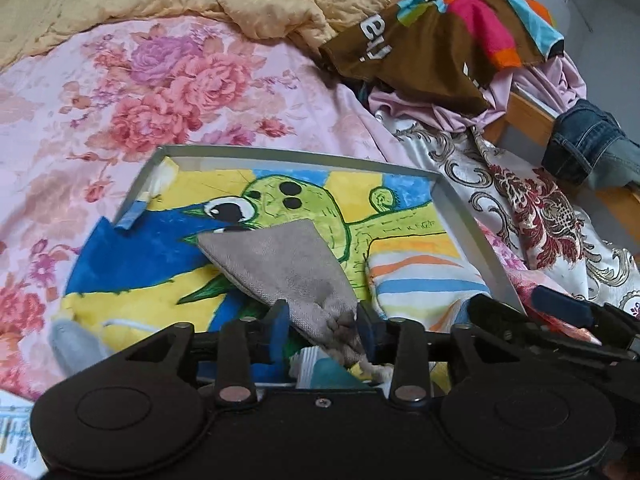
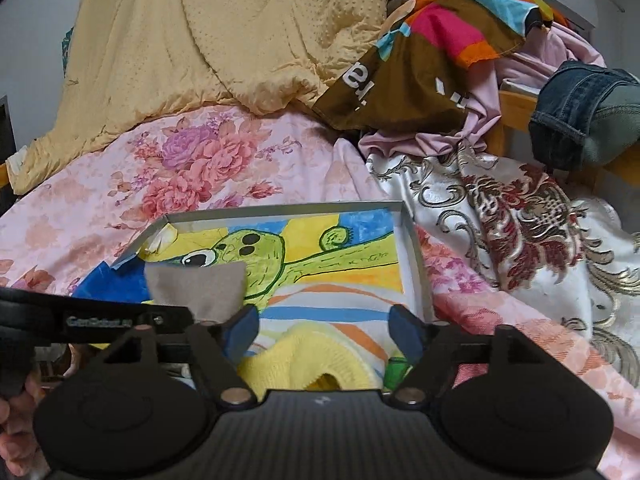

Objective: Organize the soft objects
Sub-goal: 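Lower the grey bag into the frog tray while the right tool drops the sock there, then raise both open tools away from the frog tray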

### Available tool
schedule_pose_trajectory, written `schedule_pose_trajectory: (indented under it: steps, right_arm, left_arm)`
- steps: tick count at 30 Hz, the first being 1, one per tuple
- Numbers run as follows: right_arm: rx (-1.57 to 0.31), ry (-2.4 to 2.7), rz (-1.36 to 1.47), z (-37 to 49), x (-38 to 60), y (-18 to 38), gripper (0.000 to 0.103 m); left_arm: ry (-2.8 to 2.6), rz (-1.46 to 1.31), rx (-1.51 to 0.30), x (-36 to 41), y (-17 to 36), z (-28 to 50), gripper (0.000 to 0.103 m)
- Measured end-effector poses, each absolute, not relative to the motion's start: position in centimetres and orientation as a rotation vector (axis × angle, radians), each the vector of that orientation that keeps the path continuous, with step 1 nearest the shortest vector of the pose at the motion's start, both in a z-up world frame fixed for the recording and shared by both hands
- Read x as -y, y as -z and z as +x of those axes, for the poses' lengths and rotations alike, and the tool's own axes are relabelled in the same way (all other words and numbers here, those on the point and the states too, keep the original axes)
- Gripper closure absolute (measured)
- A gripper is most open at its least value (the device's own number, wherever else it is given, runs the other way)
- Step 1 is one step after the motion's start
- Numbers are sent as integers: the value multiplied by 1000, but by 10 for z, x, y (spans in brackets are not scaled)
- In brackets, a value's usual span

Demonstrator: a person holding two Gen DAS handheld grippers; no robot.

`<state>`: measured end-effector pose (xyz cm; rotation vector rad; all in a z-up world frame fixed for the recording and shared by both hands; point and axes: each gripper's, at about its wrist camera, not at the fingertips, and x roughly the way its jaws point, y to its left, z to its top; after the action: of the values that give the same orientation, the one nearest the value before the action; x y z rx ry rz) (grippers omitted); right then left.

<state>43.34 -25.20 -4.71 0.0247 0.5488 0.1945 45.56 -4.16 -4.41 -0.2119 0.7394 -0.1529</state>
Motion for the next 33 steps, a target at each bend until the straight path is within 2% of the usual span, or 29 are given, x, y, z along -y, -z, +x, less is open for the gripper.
schedule_pose_trajectory:
  steps: [7, 9, 11, 18, 22, 25, 33]
  right_arm:
    - [-463, -189, 56, 408, 275, 17, 8]
    - [-426, -186, 60, 397, 280, 7, 4]
    - [-393, -185, 61, 385, 284, -4, 1]
    - [-289, -202, 61, 333, 284, -31, 0]
    - [-242, -216, 53, 301, 283, -39, 0]
    - [-227, -215, 51, 278, 283, -41, 0]
    - [-230, -220, 61, 226, 284, -37, 0]
  left_arm:
    - [150, -204, -623, 35, 15, 417, 38]
    - [149, -199, -573, 34, 5, 402, 29]
    - [149, -184, -527, 34, -6, 386, 26]
    - [156, -152, -406, 35, -36, 326, 10]
    - [158, -138, -364, 36, -45, 291, 8]
    - [160, -142, -356, 35, -48, 269, 1]
    - [150, -162, -357, 29, -44, 216, 1]
